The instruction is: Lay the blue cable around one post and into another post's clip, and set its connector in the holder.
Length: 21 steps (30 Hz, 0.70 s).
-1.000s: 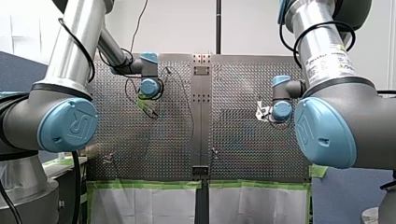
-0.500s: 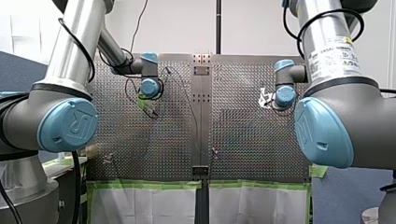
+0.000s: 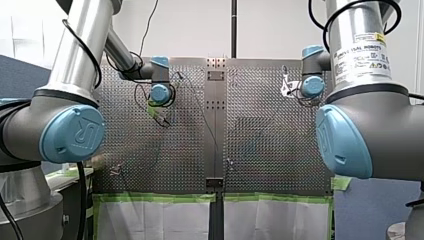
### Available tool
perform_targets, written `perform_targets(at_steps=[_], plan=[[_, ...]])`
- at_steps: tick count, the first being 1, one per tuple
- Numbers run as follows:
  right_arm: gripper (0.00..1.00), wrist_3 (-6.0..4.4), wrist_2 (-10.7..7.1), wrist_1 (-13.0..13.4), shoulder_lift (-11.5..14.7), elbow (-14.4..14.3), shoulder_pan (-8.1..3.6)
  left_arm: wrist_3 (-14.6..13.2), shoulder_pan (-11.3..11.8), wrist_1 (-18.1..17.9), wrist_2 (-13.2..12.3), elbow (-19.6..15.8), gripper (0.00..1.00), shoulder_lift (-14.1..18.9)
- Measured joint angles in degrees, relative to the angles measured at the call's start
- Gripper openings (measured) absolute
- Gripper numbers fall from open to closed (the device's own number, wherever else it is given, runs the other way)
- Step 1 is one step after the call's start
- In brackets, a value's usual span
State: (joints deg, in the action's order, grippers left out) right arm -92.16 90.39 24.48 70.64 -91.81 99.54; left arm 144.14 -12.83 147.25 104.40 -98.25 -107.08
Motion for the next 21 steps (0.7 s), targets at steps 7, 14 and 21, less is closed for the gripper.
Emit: perform_targets(at_steps=[7,14,21], plan=[[0.05,0.64,-1.48,-0.04,0.88,0.00,-1.59,0.00,-0.13,0.09,-0.03,0.01,1.00,0.00],[0.05,2.65,-2.34,-2.41,-2.61,-0.33,-4.52,0.00,-0.33,0.29,-0.04,-0.01,1.00,0.00],[0.05,1.79,-4.92,-2.67,-4.33,-0.67,-8.19,0.00,-0.45,0.40,-0.04,-0.03,1.00,-0.01]])
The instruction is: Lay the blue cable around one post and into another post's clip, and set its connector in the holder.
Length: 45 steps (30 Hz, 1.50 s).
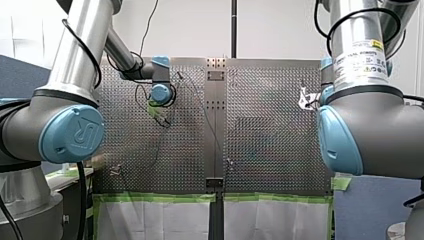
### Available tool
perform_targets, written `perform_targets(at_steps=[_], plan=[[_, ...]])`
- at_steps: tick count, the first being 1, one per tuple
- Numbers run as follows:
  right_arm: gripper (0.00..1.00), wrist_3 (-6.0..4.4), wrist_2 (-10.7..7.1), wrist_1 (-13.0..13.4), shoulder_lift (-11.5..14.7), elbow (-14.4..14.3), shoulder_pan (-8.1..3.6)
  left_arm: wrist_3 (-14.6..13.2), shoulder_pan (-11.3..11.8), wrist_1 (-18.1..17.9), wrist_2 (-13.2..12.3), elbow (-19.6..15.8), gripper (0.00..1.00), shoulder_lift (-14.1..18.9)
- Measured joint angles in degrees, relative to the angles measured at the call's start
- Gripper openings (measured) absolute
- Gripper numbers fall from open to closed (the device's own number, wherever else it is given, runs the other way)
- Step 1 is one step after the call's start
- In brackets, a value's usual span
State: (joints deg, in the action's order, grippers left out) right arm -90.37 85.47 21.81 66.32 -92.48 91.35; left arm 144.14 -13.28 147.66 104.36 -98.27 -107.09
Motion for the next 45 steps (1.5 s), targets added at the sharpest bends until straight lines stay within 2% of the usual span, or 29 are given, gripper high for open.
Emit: perform_targets(at_steps=[2,7,14,19,22,32,35,38,42,45], plan=[[0.05,-0.34,-0.85,0.67,-0.08,0.00,-0.69,0.00,-0.05,0.01,0.00,0.01,1.00,0.00],[0.05,-0.61,-3.32,2.21,-0.12,-0.03,-1.40,0.00,-0.08,0.01,0.00,0.02,1.00,0.00],[0.05,-1.48,-7.05,5.25,-0.16,-0.03,-1.52,0.00,-0.21,0.01,0.04,0.01,1.00,0.01],[0.05,-2.43,-9.50,6.01,-0.16,-0.03,-1.64,0.00,-0.27,0.02,0.02,0.00,1.00,0.01],[0.05,-3.58,-11.04,6.79,-0.17,-0.19,-1.79,0.00,-0.33,0.04,0.01,-0.01,1.00,0.01],[0.05,-8.43,-16.11,10.93,-0.40,-0.54,-2.91,-0.13,-0.45,0.07,0.01,0.00,1.00,0.01],[0.05,-8.98,-16.74,11.48,-0.70,-0.55,-3.37,-0.17,-0.53,0.09,0.05,0.00,1.00,0.01],[0.05,-9.11,-16.92,11.66,-0.94,-0.56,-3.91,-0.18,-0.60,0.09,0.07,-0.01,1.00,0.01],[0.05,-8.83,-16.65,11.10,-1.05,-0.56,-4.73,-0.19,-0.63,0.09,0.03,0.00,1.00,0.01],[0.05,-8.15,-15.83,10.81,-1.11,-0.56,-5.33,-0.21,-0.68,0.10,0.01,0.00,1.00,0.01]])
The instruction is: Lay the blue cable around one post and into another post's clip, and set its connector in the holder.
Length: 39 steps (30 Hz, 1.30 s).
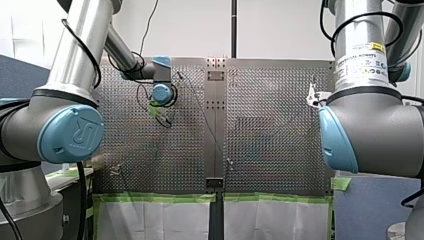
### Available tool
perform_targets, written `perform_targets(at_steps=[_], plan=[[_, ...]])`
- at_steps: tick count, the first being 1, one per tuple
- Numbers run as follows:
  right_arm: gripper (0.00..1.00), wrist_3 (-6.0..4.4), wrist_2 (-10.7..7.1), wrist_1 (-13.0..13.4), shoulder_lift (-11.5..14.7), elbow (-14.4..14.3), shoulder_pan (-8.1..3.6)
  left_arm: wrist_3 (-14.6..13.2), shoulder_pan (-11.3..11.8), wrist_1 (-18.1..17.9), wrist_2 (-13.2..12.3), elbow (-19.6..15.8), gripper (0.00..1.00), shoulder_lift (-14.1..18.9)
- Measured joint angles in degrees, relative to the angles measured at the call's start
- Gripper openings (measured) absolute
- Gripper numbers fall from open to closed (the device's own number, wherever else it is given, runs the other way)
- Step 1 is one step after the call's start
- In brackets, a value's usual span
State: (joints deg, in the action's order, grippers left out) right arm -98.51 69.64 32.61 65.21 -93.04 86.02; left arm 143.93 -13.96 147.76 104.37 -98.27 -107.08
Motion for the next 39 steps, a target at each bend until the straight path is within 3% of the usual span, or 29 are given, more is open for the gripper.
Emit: perform_targets(at_steps=[5,8,14,26,39], plan=[[0.05,1.96,2.06,0.59,-0.06,0.01,-0.70,-0.02,-0.12,0.05,0.04,-0.02,1.00,0.00],[0.05,2.61,2.69,1.41,-0.10,0.03,-0.84,-0.02,-0.18,0.07,0.07,-0.01,1.00,0.00],[0.05,3.74,1.92,2.54,-0.33,0.18,-0.78,-0.15,-0.20,0.09,0.11,-0.01,1.00,0.00],[0.05,4.63,1.54,1.74,-2.76,2.13,0.39,-0.45,-0.21,0.09,0.23,0.00,1.00,0.00],[0.05,4.12,0.40,0.51,-3.06,4.38,1.27,-0.75,-0.21,0.09,0.26,-0.01,1.00,-0.01]])
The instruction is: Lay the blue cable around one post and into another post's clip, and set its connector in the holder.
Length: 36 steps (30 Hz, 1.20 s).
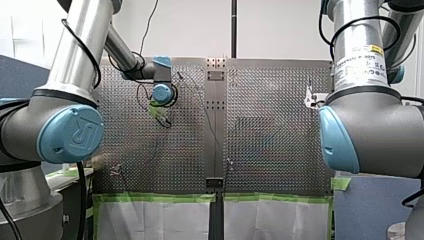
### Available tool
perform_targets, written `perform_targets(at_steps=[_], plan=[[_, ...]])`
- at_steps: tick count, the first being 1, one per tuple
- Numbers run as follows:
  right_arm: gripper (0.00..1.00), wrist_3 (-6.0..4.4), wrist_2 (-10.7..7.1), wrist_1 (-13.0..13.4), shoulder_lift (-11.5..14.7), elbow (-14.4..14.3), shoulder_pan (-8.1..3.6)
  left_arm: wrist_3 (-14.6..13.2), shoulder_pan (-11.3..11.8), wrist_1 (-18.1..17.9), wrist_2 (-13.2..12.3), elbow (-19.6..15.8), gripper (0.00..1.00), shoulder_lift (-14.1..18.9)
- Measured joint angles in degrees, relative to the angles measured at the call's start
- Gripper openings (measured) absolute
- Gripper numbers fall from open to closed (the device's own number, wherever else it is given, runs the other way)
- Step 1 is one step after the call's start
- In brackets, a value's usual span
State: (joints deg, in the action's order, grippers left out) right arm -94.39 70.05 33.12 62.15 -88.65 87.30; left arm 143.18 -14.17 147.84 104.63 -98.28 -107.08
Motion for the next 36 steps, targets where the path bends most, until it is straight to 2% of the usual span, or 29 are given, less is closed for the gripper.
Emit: perform_targets(at_steps=[10,21,27,36], plan=[[0.05,-0.20,-0.09,-1.34,-0.11,0.13,0.19,-0.01,0.00,0.00,0.00,-0.02,1.00,0.00],[0.05,0.34,-1.00,-0.99,-0.62,0.30,0.07,-0.03,0.00,0.00,0.00,-0.01,1.00,0.00],[0.05,0.71,-1.07,-1.28,-1.98,0.94,0.15,-0.07,0.00,0.00,0.00,-0.03,1.00,0.00],[0.05,0.93,-1.17,-1.74,-2.31,1.72,0.20,-0.05,0.00,0.00,0.00,-0.01,1.00,0.01]])
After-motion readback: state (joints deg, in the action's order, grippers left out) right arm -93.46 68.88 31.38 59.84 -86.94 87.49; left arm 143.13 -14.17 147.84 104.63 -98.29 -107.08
